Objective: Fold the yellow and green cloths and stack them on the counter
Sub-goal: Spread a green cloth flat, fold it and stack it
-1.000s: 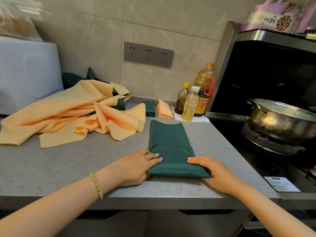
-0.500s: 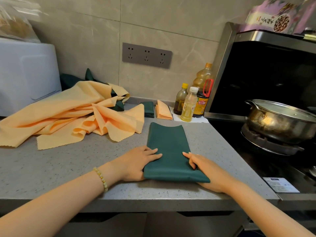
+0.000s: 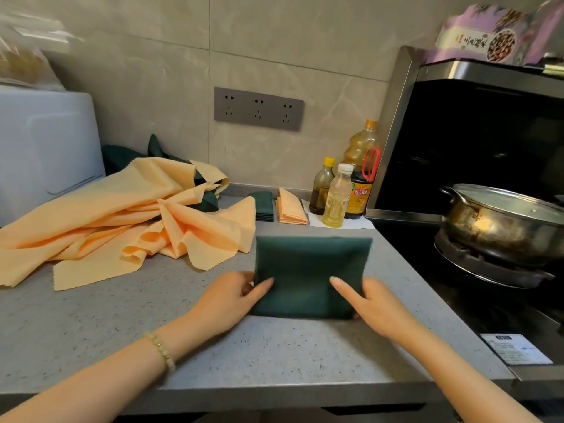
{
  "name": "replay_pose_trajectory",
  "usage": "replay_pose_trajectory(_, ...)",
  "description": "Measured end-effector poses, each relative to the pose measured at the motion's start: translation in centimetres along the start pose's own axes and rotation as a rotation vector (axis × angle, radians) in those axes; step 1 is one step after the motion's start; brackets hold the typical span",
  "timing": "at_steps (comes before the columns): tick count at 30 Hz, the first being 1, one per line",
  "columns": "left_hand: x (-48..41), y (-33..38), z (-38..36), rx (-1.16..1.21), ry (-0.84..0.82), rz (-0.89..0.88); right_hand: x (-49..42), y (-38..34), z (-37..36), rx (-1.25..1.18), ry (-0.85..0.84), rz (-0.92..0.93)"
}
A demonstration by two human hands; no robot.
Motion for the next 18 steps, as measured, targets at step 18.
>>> replay_pose_trajectory(18,-2.1,-1.5,-1.0,-0.14,0.132,0.32,-6.2,2.0,-2.5,0.075,0.181,-0.269)
Point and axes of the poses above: each hand's wrist, its own x-axis away from the middle knuckle, its own z-axis out of the back of the hand, y = z × x, the point moved 2 cm from there along -x, towards the middle knuckle, and after that the axes turned 11 degrees about -z, right-handed, at the moved point
